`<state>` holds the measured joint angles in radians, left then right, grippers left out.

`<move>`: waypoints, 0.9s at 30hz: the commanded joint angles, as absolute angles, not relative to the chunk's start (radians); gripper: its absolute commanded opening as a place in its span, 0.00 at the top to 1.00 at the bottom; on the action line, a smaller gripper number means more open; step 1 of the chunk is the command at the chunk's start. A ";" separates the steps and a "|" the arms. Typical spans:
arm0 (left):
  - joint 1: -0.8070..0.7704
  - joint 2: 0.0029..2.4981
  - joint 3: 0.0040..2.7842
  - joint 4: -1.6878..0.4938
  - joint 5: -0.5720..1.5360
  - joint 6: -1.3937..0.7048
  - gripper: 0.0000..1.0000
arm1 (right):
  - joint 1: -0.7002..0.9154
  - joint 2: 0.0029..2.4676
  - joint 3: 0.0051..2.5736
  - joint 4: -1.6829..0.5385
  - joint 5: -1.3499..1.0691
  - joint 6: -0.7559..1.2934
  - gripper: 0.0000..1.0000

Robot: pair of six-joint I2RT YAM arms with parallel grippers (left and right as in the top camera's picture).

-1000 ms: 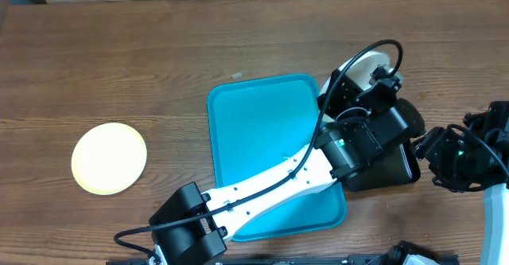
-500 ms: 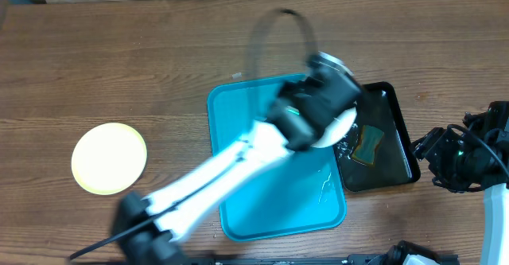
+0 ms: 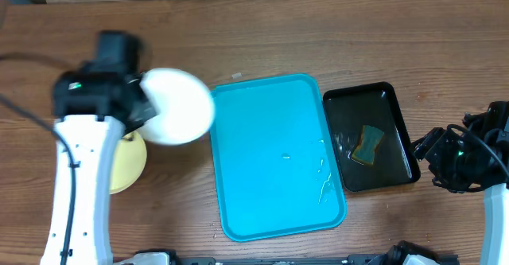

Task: Clean dirty plates on tray and stack at the side
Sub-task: 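Carry the white plate left and stack it on the yellow plate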

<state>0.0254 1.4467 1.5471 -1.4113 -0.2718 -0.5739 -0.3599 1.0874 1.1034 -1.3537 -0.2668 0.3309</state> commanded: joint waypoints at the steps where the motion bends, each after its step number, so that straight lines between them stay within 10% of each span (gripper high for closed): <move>1: 0.239 1.375 1.386 -1.362 -0.195 -0.572 0.95 | -0.365 1.076 1.121 -1.348 -0.282 0.306 0.36; 15: 0.779 1.346 1.027 -0.991 -0.112 -0.560 0.94 | -0.365 1.076 1.121 -1.347 -0.282 0.306 0.36; 20: 0.778 1.352 1.014 -0.965 -0.094 -0.537 0.60 | -0.365 1.075 1.121 -1.336 -0.283 0.295 0.36; 27: 0.743 1.343 1.167 -1.032 0.152 -0.383 0.52 | -0.354 1.057 1.121 -1.303 -0.538 0.080 0.26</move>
<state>0.7723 1.3678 1.0492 -1.0012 0.0010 -0.4839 -0.3599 1.0866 1.1034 -1.3155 -0.3511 0.2401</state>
